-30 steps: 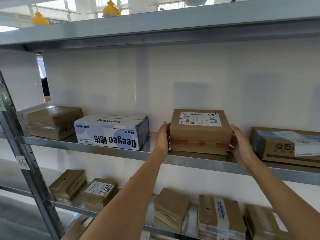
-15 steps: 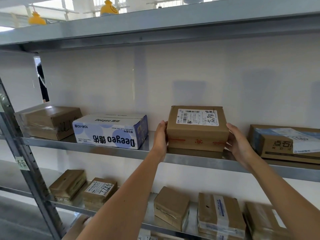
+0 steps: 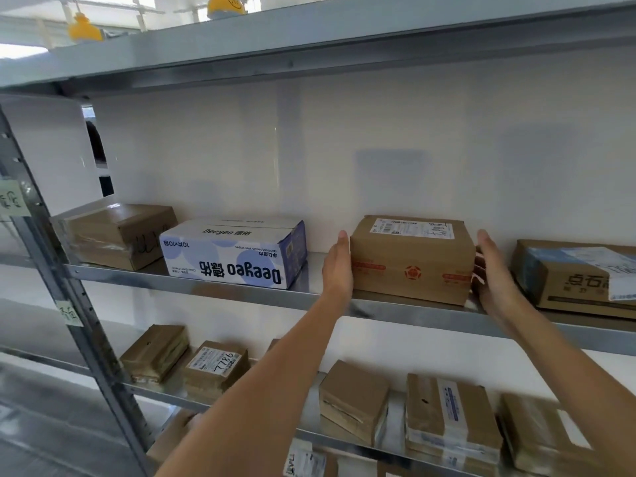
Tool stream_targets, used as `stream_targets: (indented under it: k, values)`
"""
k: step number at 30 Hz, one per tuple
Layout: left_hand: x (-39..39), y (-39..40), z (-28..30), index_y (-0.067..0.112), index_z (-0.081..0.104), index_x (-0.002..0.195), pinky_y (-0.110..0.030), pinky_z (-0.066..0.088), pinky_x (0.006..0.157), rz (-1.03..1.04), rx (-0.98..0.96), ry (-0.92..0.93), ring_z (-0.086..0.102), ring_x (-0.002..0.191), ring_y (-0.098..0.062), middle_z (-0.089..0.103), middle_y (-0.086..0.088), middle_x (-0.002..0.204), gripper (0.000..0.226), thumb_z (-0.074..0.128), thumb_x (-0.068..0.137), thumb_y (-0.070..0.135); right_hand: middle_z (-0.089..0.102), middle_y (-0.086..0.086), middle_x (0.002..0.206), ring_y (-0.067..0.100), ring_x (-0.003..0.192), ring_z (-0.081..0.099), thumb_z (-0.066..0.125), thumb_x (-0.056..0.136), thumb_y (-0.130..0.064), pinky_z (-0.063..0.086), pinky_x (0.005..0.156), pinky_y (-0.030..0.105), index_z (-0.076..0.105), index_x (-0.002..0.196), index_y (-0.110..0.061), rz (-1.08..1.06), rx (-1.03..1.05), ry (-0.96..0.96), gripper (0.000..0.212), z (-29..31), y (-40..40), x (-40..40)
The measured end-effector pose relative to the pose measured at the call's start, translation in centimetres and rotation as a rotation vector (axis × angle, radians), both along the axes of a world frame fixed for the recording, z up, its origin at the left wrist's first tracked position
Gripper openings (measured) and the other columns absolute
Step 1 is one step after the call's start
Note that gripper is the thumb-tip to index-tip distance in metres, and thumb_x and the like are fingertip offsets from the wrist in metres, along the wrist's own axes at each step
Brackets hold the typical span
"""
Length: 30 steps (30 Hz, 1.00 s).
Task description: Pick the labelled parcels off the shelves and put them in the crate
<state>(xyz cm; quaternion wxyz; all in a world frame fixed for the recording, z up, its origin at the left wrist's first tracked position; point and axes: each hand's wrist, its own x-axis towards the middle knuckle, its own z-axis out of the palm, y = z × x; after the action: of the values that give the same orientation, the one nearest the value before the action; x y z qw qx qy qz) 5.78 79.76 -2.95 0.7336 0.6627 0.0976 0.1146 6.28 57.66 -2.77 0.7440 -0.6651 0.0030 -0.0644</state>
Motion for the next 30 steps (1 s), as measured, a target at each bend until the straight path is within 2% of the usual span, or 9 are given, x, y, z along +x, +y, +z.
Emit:
stream_targets:
  k: [2,4,8,10,13,15,20,25,30]
  values:
    - [-1.3,-0.1,0.6,0.024,0.046,0.134,-0.020,0.032,0.101,0.111,0.019,-0.150,0.045,0.115,-0.010,0.049,0.007,0.126,0.049,0.030,0.099,0.055,0.061,0.003,0.110,0.020,0.098,0.058,0.047,0.068,-0.087,0.046,0.095,0.044,0.049,0.119,-0.024,-0.134,-0.019,-0.030,0.081,0.9,0.5,-0.3]
    - [-2.8,0.8,1.8,0.016,0.050,0.129,-0.005,0.036,0.088,0.176,0.113,-0.370,0.049,0.112,-0.011,0.053,0.003,0.120,0.034,0.034,0.104,0.033,0.057,0.003,0.114,0.022,0.106,0.055,0.044,0.076,-0.077,0.046,0.096,0.044,0.050,0.111,-0.027,-0.312,-0.085,-0.146,0.061,2.2,1.8,-0.6]
    - [-3.5,5.8,4.5,0.008,0.055,0.114,-0.010,0.041,0.082,0.269,0.240,-0.709,0.053,0.095,-0.002,0.059,-0.001,0.111,0.023,0.041,0.099,0.016,0.038,0.001,0.144,0.016,0.135,0.033,0.049,0.094,-0.054,0.027,0.111,0.033,0.040,0.137,-0.019,-0.386,-0.344,-0.458,0.057,4.5,7.6,-2.0]
    - [-3.5,9.0,6.1,0.008,0.055,0.110,-0.008,0.039,0.078,0.330,0.253,-0.784,0.050,0.088,0.003,0.057,-0.003,0.107,0.020,0.041,0.097,0.013,0.040,0.003,0.143,0.018,0.140,0.028,0.049,0.093,-0.054,0.007,0.121,0.043,0.044,0.133,-0.015,-0.515,-0.486,-0.631,0.056,5.9,10.8,-2.5]
    - [-3.4,14.6,7.9,0.010,0.054,0.109,-0.010,0.039,0.077,0.368,0.231,-0.830,0.049,0.085,0.003,0.054,-0.001,0.104,0.019,0.041,0.096,0.011,0.037,0.004,0.150,0.024,0.148,0.017,0.042,0.093,-0.061,-0.011,0.114,0.054,0.046,0.130,-0.016,-0.767,-0.840,-0.707,0.058,7.9,13.8,-2.3]
    - [-3.5,18.8,8.2,0.012,0.053,0.110,-0.012,0.039,0.079,0.395,0.238,-0.840,0.049,0.087,0.001,0.053,0.000,0.104,0.019,0.040,0.096,0.010,0.037,0.003,0.151,0.027,0.148,0.016,0.037,0.091,-0.070,-0.009,0.112,0.063,0.050,0.129,-0.020,-0.792,-1.065,-0.582,0.064,8.4,14.7,-2.8]
    - [-3.2,28.8,6.7,0.020,0.049,0.110,-0.019,0.040,0.086,0.454,0.285,-0.767,0.048,0.100,-0.011,0.050,-0.002,0.112,0.020,0.039,0.094,0.016,0.050,-0.005,0.142,0.025,0.133,0.041,0.040,0.081,-0.078,0.000,0.110,0.068,0.045,0.137,-0.036,-0.469,-1.757,-0.205,0.070,5.7,15.9,-4.8]
    - [-1.6,33.2,4.0,0.007,0.051,0.125,-0.037,0.033,0.103,0.508,0.372,-0.410,0.040,0.121,-0.026,0.049,-0.009,0.126,0.033,0.046,0.095,0.019,0.048,-0.007,0.146,0.023,0.134,0.043,0.056,0.086,-0.058,0.002,0.112,0.067,0.042,0.140,-0.039,-0.389,-1.805,-0.111,0.058,5.2,12.4,-4.4]
    - [-0.5,34.6,2.2,0.008,0.043,0.134,-0.042,0.034,0.109,0.354,0.291,-0.282,0.040,0.126,-0.027,0.041,-0.012,0.136,0.042,0.046,0.097,0.027,0.046,-0.003,0.147,0.022,0.136,0.040,0.060,0.084,-0.055,0.010,0.112,0.068,0.040,0.140,-0.036,-0.347,-1.765,-0.029,0.062,5.7,10.4,-4.6]
